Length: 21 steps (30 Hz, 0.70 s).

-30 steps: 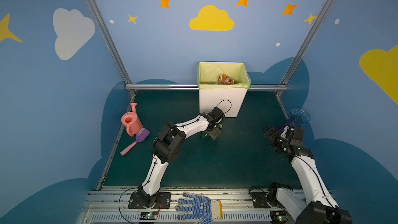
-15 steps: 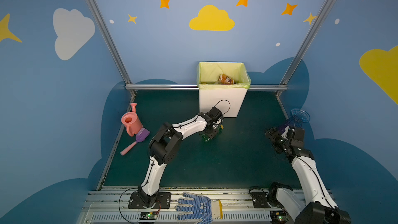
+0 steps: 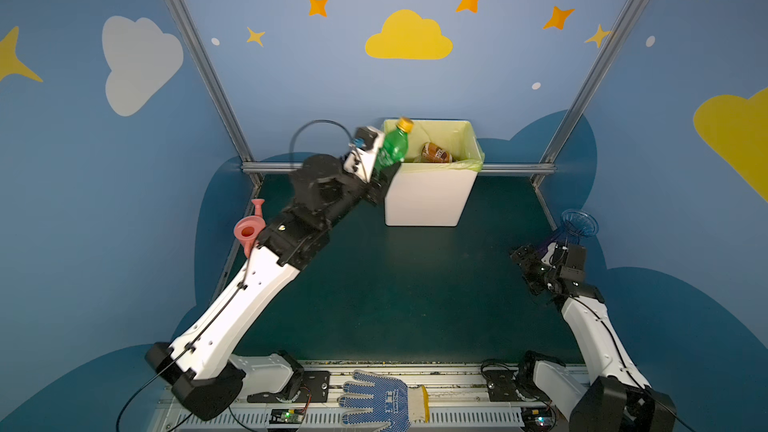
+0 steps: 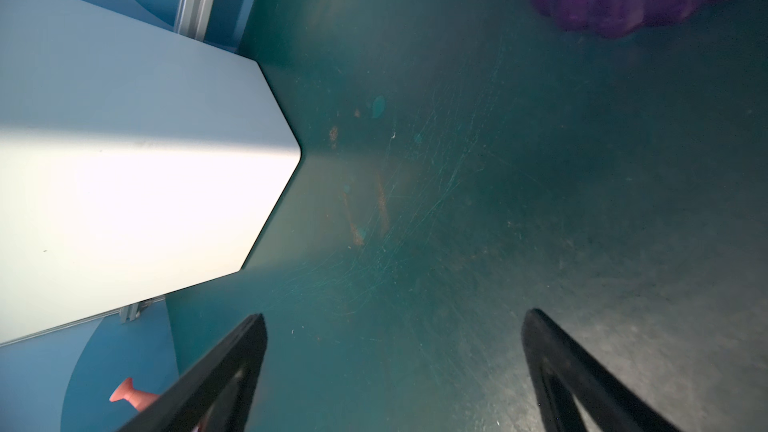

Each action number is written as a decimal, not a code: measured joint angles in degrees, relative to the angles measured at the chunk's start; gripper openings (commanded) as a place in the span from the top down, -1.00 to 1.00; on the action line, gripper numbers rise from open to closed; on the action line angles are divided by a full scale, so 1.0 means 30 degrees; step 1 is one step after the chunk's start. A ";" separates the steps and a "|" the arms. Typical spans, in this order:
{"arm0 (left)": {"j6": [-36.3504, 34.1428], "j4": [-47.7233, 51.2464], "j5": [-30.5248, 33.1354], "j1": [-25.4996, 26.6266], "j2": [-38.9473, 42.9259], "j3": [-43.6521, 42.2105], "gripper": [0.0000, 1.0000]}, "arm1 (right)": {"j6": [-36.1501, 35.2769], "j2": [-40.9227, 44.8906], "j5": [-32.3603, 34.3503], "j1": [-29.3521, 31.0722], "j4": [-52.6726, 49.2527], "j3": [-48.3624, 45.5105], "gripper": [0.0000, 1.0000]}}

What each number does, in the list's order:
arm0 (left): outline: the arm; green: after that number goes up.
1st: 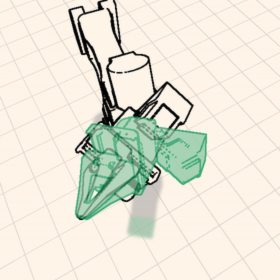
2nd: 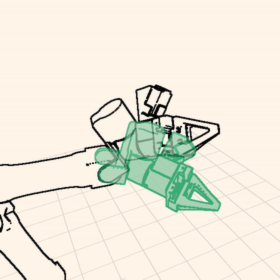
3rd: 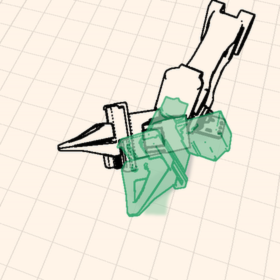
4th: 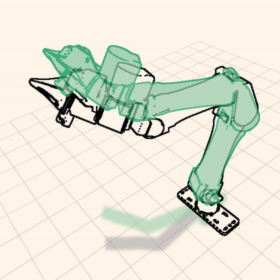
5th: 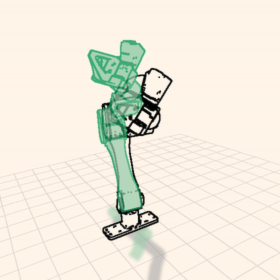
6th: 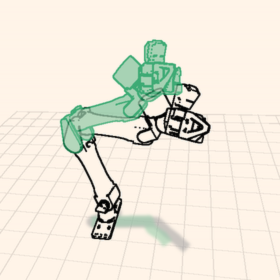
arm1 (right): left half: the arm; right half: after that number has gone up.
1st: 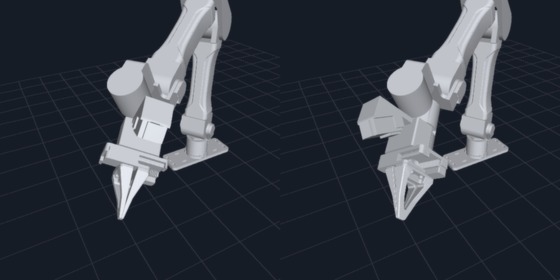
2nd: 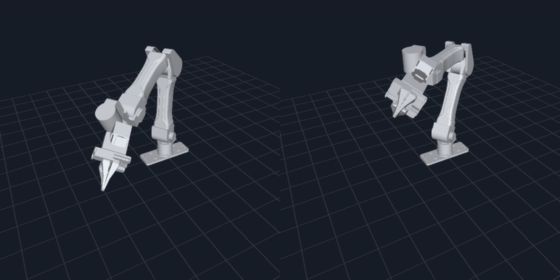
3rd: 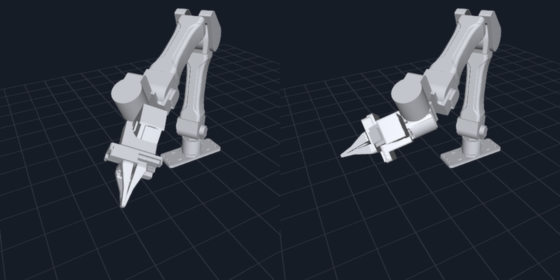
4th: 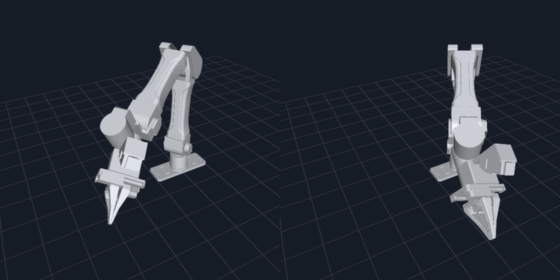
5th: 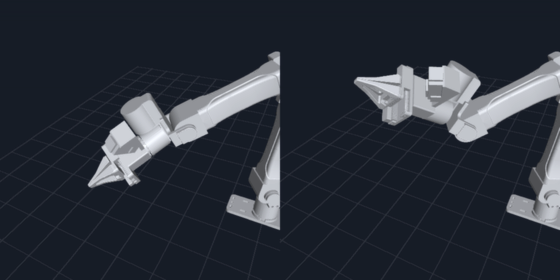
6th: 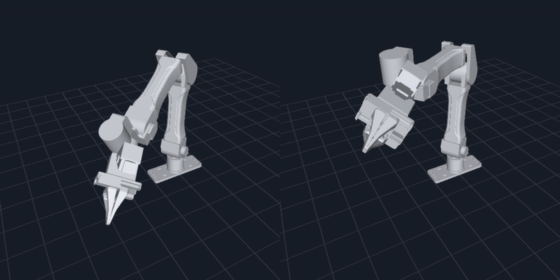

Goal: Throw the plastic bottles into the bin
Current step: 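Grasp the green Sprite bottle with the left gripper and lift it, then open the left gripper over the bin to drop the Sprite bottle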

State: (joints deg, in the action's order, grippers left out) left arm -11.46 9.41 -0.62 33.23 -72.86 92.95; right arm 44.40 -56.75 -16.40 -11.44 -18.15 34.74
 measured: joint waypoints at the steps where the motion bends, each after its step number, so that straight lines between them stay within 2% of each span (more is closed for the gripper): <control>1: 0.0066 -0.0947 0.0007 -0.0546 0.0087 0.0590 -0.12 | 0.0051 0.0000 -0.0066 0.0000 0.0029 0.0000 -0.90; 4: 0.0357 -0.2601 -0.0240 -0.1100 -0.0721 0.2586 -0.14 | 0.0109 0.0095 -0.0153 0.0000 0.0036 0.0000 -0.90; 7: 0.1530 -0.2718 -0.1005 -0.1406 -0.3483 0.5807 -0.25 | 0.0109 0.0401 -0.0204 -0.0015 0.0029 0.0000 -0.90; 9: 0.2645 -0.1151 -0.1581 -0.1683 -0.6841 0.9806 -0.35 | 0.0102 0.0648 -0.0211 -0.0036 0.0015 0.0000 -0.90; 10: 0.3249 0.0313 -0.1938 -0.1821 -0.9056 1.2743 -0.46 | 0.0080 0.0772 -0.0211 -0.0058 0.0000 0.0000 -0.90; 14: 0.4940 0.6710 -0.3730 -0.2127 -1.8520 2.4837 -0.99 | -0.0262 0.1341 -0.0204 -0.0357 -0.0299 0.0007 -0.90; 15: 0.5231 0.7439 -0.4095 -0.2178 -1.9482 2.5390 -1.00 | -0.0357 0.1472 -0.0204 -0.0452 -0.0415 0.0007 -0.90; 16: 0.5676 0.8072 -0.4481 -0.2237 -1.9810 2.4764 -1.00 | -0.0474 0.1632 -0.0204 -0.0576 -0.0539 0.0007 -0.90; 18: 0.6288 0.8335 -0.4896 -0.2288 -1.9365 2.2054 -1.00 | -0.0634 0.1909 -0.0211 -0.0845 -0.0750 0.0007 -0.90; 21: 0.6776 0.6965 -0.4911 -0.2273 -1.6721 1.6742 -1.00 | -0.0714 0.2106 -0.0299 -0.1173 -0.0809 -0.0051 -0.91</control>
State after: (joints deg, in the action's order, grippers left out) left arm 8.86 30.30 -15.35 26.41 -123.02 143.17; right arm 42.26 -50.43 -17.30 -14.96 -20.58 34.59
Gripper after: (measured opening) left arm 0.997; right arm 0.952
